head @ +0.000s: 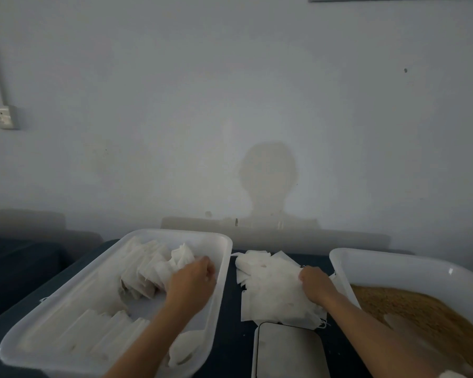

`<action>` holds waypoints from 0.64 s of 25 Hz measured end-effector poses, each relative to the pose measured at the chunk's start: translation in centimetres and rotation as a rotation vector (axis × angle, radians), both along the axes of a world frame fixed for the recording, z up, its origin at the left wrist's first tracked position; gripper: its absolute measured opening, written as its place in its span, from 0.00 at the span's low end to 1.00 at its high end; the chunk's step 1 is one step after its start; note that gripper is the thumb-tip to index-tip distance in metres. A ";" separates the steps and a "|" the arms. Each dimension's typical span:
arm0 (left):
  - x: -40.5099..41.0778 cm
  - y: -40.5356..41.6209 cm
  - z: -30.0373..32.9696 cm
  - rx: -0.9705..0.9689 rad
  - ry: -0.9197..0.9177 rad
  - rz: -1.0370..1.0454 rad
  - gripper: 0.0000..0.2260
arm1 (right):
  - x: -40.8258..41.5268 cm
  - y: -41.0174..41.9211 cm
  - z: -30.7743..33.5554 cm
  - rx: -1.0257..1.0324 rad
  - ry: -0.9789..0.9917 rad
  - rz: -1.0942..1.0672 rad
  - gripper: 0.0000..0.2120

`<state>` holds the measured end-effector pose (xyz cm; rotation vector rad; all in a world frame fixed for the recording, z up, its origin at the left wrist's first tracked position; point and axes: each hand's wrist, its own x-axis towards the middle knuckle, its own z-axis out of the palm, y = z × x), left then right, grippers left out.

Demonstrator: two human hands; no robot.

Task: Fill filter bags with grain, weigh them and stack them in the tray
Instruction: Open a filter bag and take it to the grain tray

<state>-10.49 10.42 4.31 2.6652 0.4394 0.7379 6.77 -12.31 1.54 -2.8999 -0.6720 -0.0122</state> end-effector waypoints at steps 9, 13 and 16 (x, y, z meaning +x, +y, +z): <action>2.1 -12.4 1.2 -0.797 -0.088 -0.476 0.03 | -6.7 -3.3 6.4 0.711 -0.017 0.207 0.14; 2.9 -15.5 0.4 -1.002 -0.076 -0.491 0.10 | -9.7 -5.1 5.9 0.606 -0.183 0.273 0.15; 3.5 -16.2 0.0 -1.142 -0.106 -0.476 0.16 | -10.1 -4.6 5.5 0.554 -0.178 0.328 0.10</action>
